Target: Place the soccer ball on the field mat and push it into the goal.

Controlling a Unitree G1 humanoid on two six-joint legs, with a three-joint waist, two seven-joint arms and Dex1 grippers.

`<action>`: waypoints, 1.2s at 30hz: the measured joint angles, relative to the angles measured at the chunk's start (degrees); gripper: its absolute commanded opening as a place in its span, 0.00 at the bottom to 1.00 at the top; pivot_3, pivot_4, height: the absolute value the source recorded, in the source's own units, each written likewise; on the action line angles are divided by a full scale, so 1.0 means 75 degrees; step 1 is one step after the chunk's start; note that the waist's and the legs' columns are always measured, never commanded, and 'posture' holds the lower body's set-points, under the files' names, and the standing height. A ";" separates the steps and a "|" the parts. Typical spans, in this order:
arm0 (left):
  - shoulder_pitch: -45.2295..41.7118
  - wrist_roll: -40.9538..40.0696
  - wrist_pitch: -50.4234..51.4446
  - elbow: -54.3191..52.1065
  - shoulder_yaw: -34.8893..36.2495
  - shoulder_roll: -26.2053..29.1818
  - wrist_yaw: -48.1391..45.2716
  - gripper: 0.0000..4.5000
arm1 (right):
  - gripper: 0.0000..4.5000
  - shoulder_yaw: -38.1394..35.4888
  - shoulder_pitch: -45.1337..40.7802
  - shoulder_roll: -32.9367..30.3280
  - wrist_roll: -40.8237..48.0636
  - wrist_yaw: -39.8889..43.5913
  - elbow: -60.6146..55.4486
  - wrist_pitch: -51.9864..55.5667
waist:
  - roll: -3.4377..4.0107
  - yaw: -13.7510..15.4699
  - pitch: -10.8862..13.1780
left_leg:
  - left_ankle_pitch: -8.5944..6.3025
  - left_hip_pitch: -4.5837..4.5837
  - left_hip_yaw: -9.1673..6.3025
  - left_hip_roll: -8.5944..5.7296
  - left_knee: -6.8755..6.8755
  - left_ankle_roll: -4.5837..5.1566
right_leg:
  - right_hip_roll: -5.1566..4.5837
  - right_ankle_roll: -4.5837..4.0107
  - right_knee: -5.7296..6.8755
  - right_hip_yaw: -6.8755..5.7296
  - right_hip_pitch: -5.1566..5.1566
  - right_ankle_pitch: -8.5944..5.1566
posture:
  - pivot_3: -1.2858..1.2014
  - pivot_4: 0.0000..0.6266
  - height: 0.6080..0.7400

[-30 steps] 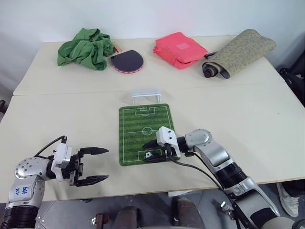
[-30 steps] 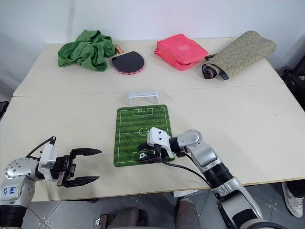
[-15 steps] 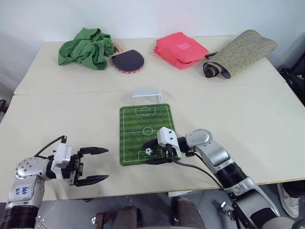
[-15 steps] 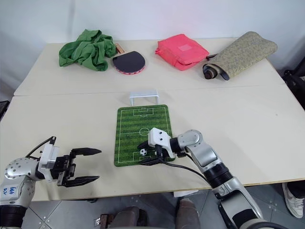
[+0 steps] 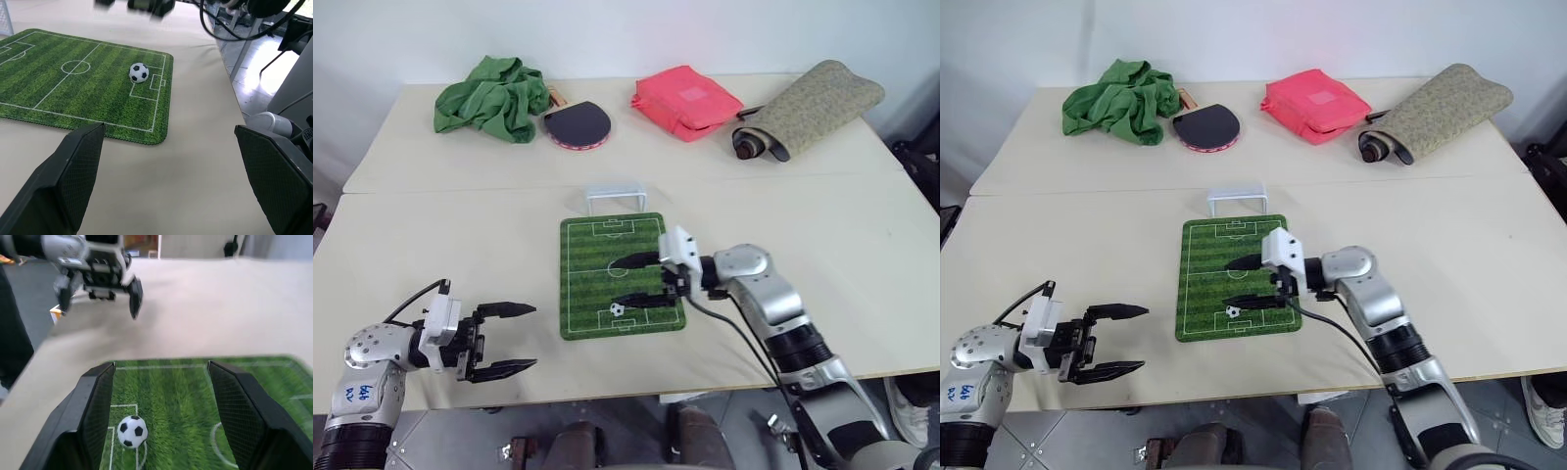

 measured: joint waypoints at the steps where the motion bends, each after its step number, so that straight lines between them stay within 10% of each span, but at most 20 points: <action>1: -0.0017 -0.0008 -0.0003 0.0005 0.0018 0.0000 -0.0005 1.00 | 0.56 -0.0031 0.0205 -0.0177 0.0164 0.0071 -0.0401 0.0107 | 0.0000 0.0004 0.0000 | 0.0000 0.0001 -0.0001 0.0001 -0.0004 -0.0001 | 0.0000 0.0000 -0.0001 -0.0003 0.0000 0.0000 | 0.52 0.24 1.00; 9: -0.0103 -0.0102 0.0085 0.0220 0.0272 0.0023 -0.0035 1.00 | 0.01 0.0095 0.2129 -0.1147 -0.0158 0.0107 -0.1679 -0.0195 | -0.0007 0.0004 0.0001 | -0.0003 0.0005 0.0012 0.0001 -0.0006 -0.0003 | 0.0001 -0.0001 -0.0004 -0.0002 0.0000 0.0000 | 0.52 0.24 1.00; 17: -0.0067 -0.0159 0.0322 0.0207 0.0414 0.0029 0.0011 1.00 | 0.01 0.0443 0.3447 -0.1187 -0.1042 -0.0226 -0.1728 -0.1676 | -0.0010 0.0004 0.0002 | -0.0004 0.0008 0.0016 0.0003 0.0000 -0.0004 | 0.0001 -0.0001 0.0000 0.0003 0.0001 0.0000 | 0.52 0.24 1.00; 36: -0.0188 -0.0163 0.0574 -0.0046 0.0433 0.0109 0.0144 1.00 | 0.01 0.1595 0.2046 0.0515 -0.1896 -0.1997 -0.1140 -0.0268 | -0.0013 -0.0007 0.0001 | -0.0008 0.0009 0.0022 0.0038 0.0002 -0.0018 | 0.0040 -0.0022 -0.0001 0.0007 -0.0005 0.0001 | 0.52 0.24 1.00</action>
